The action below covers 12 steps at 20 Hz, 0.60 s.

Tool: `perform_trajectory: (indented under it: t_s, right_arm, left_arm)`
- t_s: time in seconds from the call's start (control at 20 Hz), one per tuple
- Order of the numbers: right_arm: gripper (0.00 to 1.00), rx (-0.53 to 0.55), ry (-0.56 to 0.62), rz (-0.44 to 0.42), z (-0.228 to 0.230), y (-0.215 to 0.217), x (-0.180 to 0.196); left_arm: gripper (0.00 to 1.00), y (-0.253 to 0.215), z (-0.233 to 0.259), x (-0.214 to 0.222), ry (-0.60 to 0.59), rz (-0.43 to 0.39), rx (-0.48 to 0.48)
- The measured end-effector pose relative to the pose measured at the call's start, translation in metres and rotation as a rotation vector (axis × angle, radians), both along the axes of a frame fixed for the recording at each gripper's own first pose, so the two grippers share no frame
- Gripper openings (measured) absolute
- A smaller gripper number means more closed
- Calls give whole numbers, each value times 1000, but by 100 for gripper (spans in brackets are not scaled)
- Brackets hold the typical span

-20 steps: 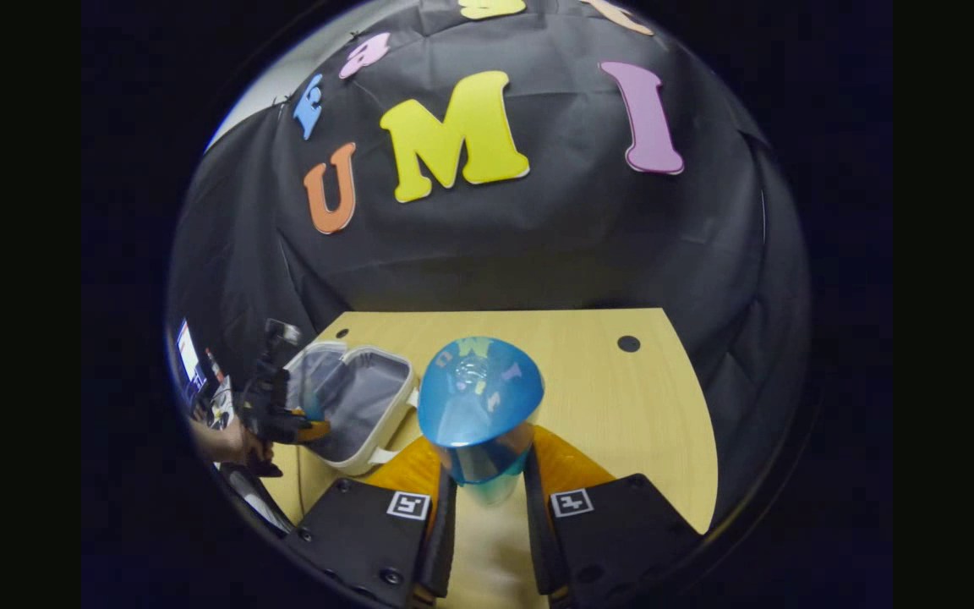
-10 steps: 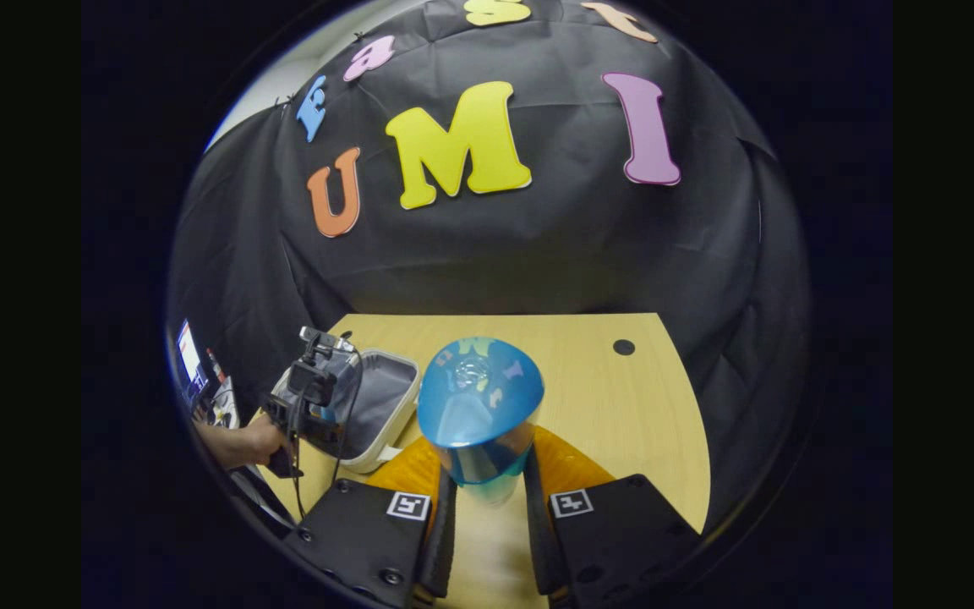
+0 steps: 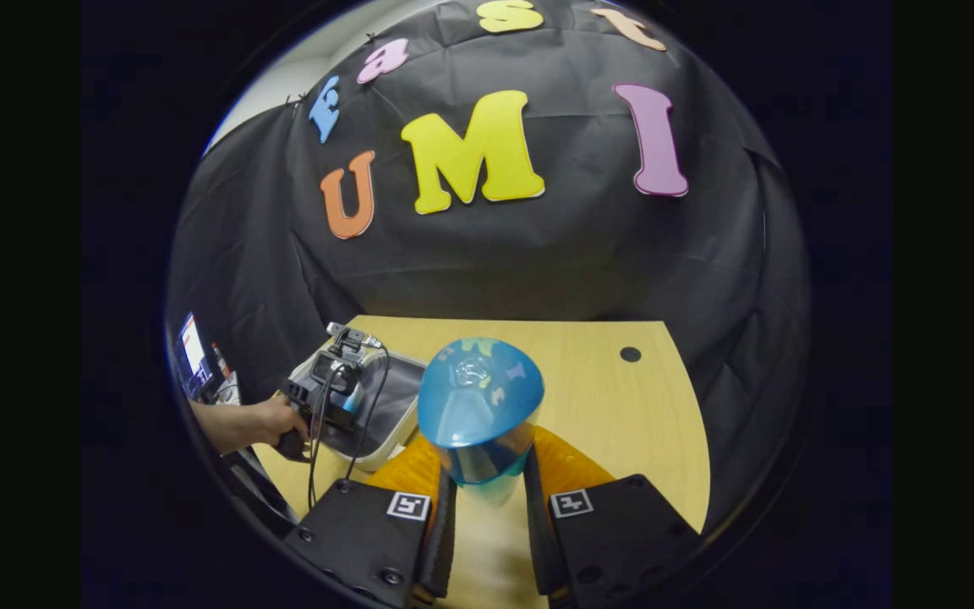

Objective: First open the suitcase, pack the skin care products into it, and then close the suitcase.

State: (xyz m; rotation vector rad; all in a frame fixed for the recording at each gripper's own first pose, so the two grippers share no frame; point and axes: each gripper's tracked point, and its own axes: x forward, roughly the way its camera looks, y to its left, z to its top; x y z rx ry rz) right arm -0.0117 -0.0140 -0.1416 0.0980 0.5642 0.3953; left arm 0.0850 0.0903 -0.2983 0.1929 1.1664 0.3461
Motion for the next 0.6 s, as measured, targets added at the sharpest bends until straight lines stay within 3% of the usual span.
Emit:
perform_trajectory:
  t_s: [0.1,0.2,0.25,0.35,0.45,0.6]
  right_arm:
    - [35,-6,7,6,-6,2,0]
    - [35,-1,17,18,-9,11,0]
    - [35,2,20,28,-9,19,1]
    - [35,6,23,64,-10,42,4]
    - [35,20,28,113,-9,77,10]
    - [35,27,46,200,-15,144,22]
  left_arm:
    - [45,-15,2,2,-28,-23,-66]
    - [60,-26,7,2,-60,-49,-118]
    - [78,-32,12,3,-86,-62,-150]
    - [89,-40,31,4,-164,-86,-209]
    - [96,-43,63,1,-279,-122,-262]
    - [96,-22,114,-19,-447,-143,-270]
